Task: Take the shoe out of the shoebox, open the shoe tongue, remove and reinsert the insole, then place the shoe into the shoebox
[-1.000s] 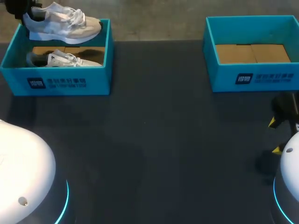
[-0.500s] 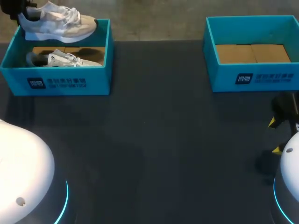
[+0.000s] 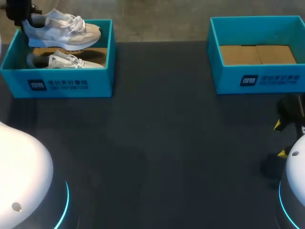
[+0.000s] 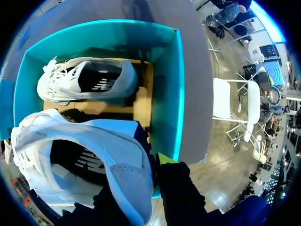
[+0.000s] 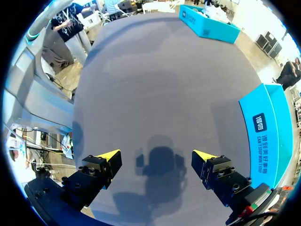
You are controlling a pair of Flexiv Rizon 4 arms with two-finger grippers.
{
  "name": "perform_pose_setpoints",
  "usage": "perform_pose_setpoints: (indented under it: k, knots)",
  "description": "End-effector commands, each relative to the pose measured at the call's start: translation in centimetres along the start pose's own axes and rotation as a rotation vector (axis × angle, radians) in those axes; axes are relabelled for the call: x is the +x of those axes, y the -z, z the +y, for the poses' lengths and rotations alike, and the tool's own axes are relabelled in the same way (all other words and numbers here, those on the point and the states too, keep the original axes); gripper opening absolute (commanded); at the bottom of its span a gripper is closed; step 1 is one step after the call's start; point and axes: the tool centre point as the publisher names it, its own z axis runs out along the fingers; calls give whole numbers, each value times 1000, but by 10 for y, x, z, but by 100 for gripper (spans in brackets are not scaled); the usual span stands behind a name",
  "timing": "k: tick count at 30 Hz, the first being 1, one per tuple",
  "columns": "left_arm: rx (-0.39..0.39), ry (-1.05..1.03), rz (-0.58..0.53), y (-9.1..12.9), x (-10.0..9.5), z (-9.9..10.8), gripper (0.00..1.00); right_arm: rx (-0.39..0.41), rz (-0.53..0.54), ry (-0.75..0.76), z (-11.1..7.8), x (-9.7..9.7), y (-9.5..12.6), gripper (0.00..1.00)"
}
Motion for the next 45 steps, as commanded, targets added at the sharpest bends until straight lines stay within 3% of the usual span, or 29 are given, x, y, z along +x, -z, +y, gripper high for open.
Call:
perform_pose_setpoints:
  k: [1, 20, 45]
  knots:
    - [13, -5, 5, -7, -3, 3, 0, 1, -3, 1, 0, 2, 0, 100]
    - [46, 22, 6, -35, -16, -2, 0, 1, -3, 1, 0, 2, 0, 100]
    - [63, 4, 5, -62, -34, 10, 0, 1, -3, 1, 0, 2, 0, 100]
